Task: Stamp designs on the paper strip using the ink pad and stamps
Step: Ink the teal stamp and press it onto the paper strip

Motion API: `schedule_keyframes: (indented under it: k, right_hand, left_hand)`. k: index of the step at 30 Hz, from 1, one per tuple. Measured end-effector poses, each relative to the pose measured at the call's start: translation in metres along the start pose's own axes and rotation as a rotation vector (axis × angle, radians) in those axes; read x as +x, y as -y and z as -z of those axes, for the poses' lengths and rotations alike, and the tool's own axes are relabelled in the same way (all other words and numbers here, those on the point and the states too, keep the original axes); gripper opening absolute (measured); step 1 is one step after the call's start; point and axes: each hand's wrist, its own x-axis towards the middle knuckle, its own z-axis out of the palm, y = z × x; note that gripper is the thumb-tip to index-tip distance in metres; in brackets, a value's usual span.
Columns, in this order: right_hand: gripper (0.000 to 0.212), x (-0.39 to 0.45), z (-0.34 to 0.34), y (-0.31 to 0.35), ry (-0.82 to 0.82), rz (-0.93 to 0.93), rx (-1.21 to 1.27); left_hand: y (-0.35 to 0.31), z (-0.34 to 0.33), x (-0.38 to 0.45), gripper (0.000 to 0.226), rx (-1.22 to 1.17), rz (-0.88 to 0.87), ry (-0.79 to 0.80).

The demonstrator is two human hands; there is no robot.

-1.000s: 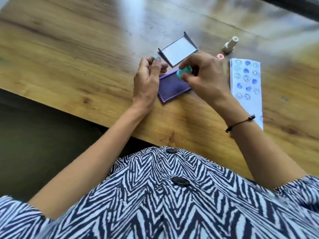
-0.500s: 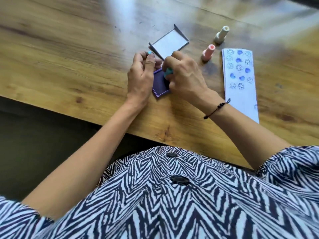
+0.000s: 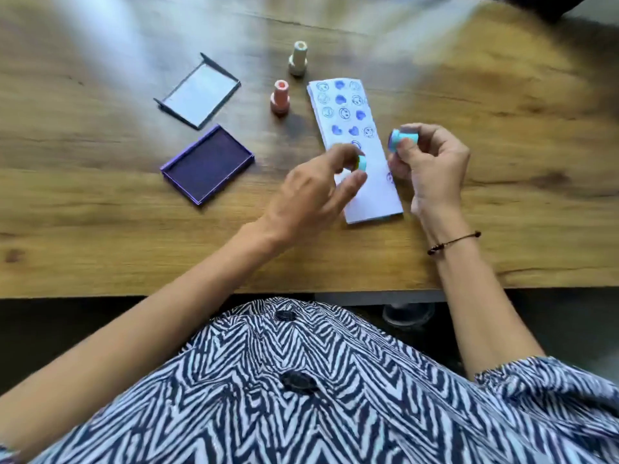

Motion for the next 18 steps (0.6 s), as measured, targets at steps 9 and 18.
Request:
schedule_keyframes:
  k: [9, 18]
  right_hand:
    - [0.015, 0.012, -0.009, 0.001, 0.107, 0.350, -0.653]
    - [0.022, 0.019, -0.014, 0.003, 0.256, 0.512, -0.968]
  left_hand:
    - [0.005, -0.028, 0.019, 0.029, 0.267, -0.085, 0.159]
    - [0.008, -0.028, 0.015, 0.030, 0.236, -0.095, 0.133]
